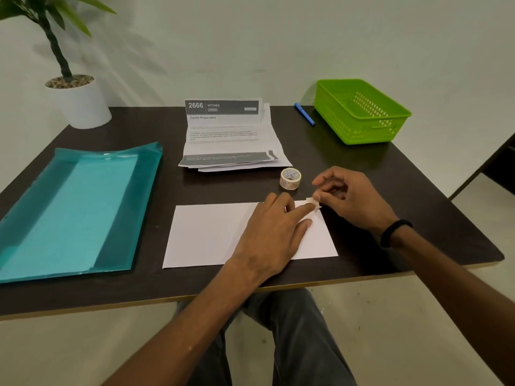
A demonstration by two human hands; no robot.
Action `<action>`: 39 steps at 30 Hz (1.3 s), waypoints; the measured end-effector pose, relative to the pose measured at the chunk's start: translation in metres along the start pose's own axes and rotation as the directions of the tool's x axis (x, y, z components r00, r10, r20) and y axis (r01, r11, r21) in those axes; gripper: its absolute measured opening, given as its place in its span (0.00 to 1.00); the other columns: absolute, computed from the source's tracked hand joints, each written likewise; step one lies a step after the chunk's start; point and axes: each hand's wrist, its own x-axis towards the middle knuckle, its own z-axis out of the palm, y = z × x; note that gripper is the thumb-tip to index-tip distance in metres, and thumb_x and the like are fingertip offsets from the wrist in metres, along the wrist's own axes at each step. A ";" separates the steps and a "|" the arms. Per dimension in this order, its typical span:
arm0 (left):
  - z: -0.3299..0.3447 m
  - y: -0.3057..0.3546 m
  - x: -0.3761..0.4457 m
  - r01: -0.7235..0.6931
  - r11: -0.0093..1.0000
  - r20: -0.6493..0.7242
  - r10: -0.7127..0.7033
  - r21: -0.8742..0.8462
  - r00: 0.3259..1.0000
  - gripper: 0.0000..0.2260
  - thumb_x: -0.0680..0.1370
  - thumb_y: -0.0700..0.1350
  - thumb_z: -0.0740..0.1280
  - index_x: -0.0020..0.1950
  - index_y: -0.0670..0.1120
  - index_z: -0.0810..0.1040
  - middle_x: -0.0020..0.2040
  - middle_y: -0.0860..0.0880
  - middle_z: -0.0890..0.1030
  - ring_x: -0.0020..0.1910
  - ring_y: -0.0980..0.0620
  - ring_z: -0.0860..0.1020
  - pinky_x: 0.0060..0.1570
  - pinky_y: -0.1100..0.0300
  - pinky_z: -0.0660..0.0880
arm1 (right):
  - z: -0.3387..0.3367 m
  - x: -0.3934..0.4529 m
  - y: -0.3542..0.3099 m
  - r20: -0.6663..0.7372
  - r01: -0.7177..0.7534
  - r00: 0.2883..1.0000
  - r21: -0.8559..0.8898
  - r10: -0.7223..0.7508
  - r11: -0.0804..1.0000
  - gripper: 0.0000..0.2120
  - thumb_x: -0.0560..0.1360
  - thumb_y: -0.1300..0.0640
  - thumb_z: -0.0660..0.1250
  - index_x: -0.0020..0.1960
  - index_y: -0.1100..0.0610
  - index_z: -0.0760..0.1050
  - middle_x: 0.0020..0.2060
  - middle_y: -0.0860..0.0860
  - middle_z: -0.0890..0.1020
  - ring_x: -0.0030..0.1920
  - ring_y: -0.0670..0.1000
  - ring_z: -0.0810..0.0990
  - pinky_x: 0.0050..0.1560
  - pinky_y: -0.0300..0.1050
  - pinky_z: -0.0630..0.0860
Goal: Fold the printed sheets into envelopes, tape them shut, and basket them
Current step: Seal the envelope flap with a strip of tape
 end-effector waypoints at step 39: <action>-0.003 0.002 0.004 0.004 0.998 0.147 -0.014 0.066 0.989 0.19 0.86 0.57 0.56 0.74 0.56 0.74 0.79 0.51 0.66 0.76 0.48 0.61 0.73 0.49 0.62 | 0.017 -0.004 0.018 -0.106 0.168 0.979 -0.080 -0.176 0.983 0.10 0.75 0.59 0.76 0.55 0.54 0.81 0.44 0.43 0.83 0.44 0.45 0.82 0.44 0.34 0.81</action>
